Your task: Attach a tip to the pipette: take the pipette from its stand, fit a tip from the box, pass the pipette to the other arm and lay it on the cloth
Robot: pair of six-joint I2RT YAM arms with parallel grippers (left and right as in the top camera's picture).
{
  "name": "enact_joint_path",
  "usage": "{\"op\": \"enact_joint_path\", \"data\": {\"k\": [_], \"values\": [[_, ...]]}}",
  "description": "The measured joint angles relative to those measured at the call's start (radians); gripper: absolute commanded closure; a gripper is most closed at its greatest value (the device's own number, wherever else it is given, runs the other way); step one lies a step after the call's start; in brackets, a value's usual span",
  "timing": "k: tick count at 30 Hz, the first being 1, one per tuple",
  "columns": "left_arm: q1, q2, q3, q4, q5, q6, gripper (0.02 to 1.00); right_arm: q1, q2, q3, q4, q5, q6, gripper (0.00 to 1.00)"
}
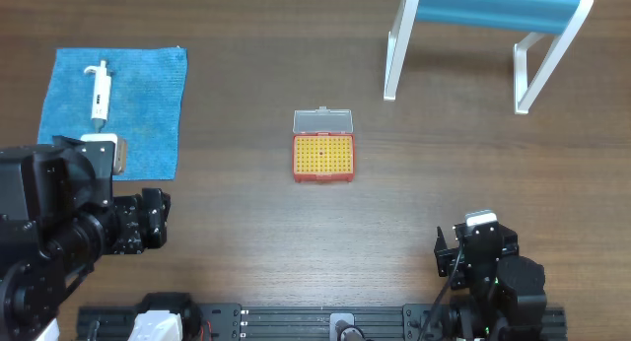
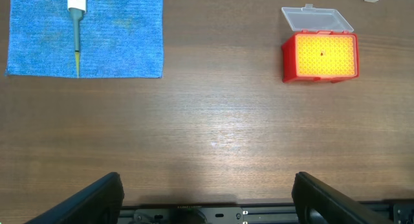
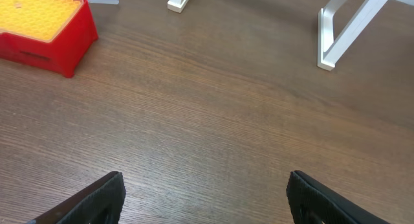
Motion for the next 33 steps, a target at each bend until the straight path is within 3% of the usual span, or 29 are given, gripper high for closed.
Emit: {"op": "enact_joint_path", "data": {"k": [5, 7, 10, 14, 19, 23, 33], "values": [[0.0, -0.012, -0.012, 0.006, 0.0, 0.001, 0.172, 0.0, 0.0, 0.0, 0.0, 0.0, 0.0, 0.189], [0.0, -0.051, -0.059, 0.108, 0.005, 0.0, 0.174, 0.0, 0.0, 0.0, 0.0, 0.0, 0.0, 0.189], [0.0, -0.154, -0.221, 0.423, 0.054, -0.002, 0.169, 0.0, 0.0, -0.002, -0.001, 0.0, 0.0, 0.189], [0.0, -0.359, -0.675, 1.146, 0.134, -0.003, 0.169, 0.0, 0.0, -0.003, -0.001, 0.0, 0.0, 0.189], [0.0, -0.579, -1.188, 1.773, 0.168, -0.003, 0.169, 0.0, -0.001, -0.004, 0.0, 0.0, 0.0, 0.189], [0.0, -0.751, -1.427, 1.833, 0.175, -0.003, 0.172, 0.0, -0.001, -0.004, -0.001, 0.0, 0.0, 0.187], [0.0, -0.878, -1.568, 1.827, 0.135, -0.003, 0.172, 0.0, -0.001, -0.004, 0.0, 0.0, 0.0, 0.189]]}}
